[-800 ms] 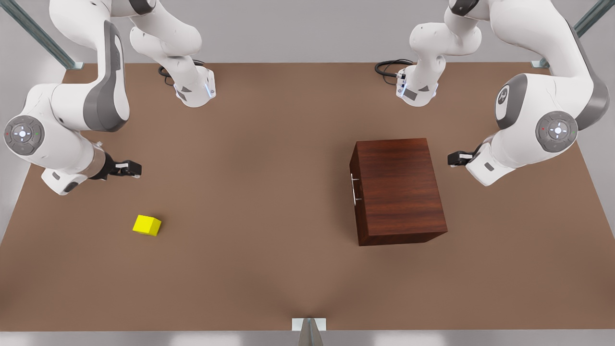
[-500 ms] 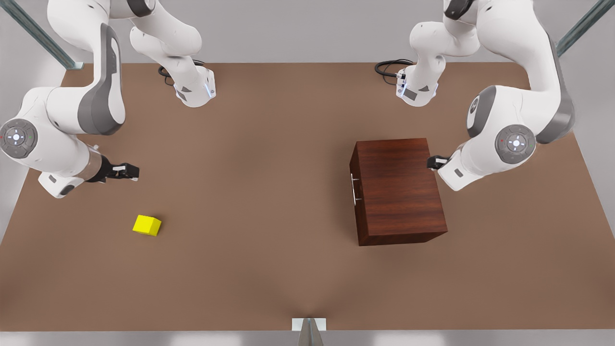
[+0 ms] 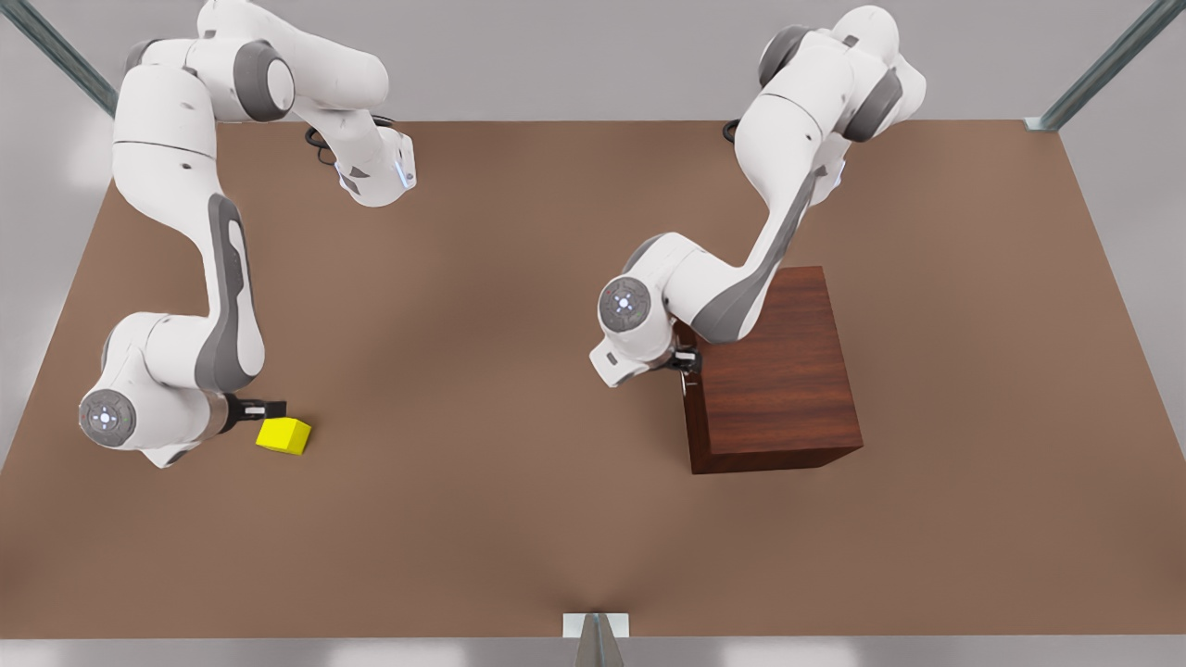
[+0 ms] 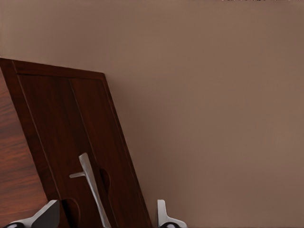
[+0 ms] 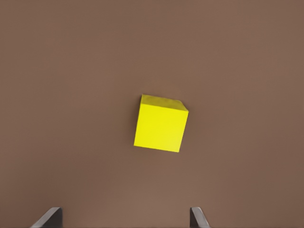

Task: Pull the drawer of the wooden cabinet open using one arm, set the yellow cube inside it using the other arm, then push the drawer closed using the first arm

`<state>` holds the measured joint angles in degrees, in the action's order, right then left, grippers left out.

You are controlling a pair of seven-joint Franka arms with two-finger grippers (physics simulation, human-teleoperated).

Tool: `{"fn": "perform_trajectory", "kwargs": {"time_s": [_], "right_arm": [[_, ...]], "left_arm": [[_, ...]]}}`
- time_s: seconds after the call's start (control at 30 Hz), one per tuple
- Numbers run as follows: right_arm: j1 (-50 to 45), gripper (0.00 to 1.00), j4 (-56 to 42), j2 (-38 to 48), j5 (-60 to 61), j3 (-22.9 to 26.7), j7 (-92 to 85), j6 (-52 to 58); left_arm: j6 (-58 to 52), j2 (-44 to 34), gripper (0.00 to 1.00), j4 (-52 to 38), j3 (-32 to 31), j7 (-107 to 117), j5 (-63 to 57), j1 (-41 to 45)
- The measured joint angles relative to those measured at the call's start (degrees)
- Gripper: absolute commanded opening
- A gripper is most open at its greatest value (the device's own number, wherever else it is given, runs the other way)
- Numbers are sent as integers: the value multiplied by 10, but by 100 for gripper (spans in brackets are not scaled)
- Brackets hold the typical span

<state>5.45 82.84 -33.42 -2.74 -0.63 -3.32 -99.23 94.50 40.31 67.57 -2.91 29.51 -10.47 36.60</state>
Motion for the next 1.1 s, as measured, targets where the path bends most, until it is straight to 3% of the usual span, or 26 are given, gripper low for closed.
{"fn": "perform_trajectory", "kwargs": {"time_s": [0.6,1.1], "right_arm": [[20,100,82,-22,5,0,20,-120],[36,100,80,-66,8,0,27,-161]], "left_arm": [[-5,24,100,32,1,241,-19,10],[-3,40,100,35,-7,316,-17,12]]}}
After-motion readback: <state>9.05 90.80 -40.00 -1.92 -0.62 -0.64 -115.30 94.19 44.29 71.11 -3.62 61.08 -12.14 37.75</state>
